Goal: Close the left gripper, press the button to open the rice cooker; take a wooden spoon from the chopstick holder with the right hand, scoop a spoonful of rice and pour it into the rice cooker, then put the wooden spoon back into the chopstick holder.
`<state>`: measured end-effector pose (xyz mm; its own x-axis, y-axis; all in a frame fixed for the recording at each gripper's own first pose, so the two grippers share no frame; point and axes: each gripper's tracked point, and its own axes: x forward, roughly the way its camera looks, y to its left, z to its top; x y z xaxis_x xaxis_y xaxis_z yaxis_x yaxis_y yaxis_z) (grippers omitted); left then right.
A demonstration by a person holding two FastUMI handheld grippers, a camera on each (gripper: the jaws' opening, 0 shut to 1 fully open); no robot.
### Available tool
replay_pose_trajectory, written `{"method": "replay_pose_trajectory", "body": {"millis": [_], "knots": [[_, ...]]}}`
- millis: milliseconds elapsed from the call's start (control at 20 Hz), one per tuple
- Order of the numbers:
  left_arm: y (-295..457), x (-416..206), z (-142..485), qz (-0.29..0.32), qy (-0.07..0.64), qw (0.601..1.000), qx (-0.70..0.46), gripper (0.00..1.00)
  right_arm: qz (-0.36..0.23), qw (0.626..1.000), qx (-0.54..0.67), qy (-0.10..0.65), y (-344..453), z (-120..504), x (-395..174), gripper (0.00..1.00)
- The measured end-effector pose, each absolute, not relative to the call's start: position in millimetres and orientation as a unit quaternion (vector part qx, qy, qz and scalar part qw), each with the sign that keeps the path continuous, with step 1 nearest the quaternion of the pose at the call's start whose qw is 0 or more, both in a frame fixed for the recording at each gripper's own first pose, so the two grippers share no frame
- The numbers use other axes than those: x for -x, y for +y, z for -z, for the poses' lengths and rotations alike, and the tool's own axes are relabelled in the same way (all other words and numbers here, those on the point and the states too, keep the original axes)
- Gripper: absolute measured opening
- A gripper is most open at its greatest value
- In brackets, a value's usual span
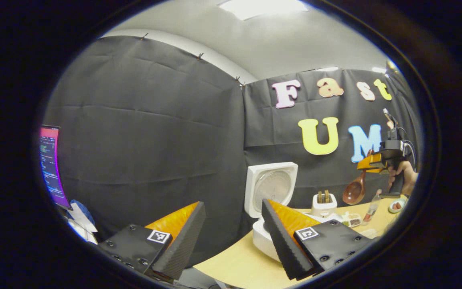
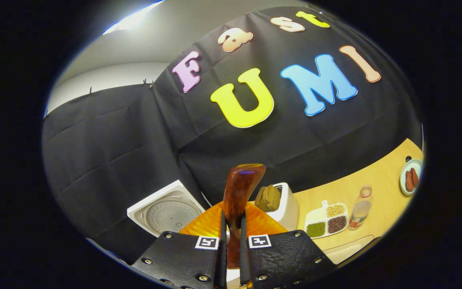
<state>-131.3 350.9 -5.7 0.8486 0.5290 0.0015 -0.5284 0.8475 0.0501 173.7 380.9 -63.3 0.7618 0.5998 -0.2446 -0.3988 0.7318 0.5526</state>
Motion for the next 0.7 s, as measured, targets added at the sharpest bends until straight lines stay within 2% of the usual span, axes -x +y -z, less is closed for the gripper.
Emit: {"method": "replay_pose_trajectory", "body": {"millis": [250,300,450,600,700], "knots": [[305.4,96.8,-6.6,-0.237,-0.009,0.971,-0.018,0.94,-0.23,0.929,-0.223,0.185,298.9,58.4,-181.0,0.13],[294.6,90.6,-8.9,-0.228,-0.012,0.973,-0.016,1.0,-0.219,0.934,-0.217,0.182,281.4,59.2,-181.6,0.13],[264.3,73.9,-10.8,-0.202,-0.017,0.979,-0.015,0.94,-0.192,0.944,-0.204,0.174,233.8,62.0,-181.7,0.13],[236.1,61.3,-13.1,-0.179,-0.017,0.984,-0.015,0.98,-0.163,0.95,-0.201,0.172,188.8,66.9,-177.0,0.13],[216.4,53.9,-18.2,-0.163,-0.02,0.986,-0.015,0.94,-0.144,0.954,-0.2,0.172,160.8,72.4,-177.0,0.12]]}}
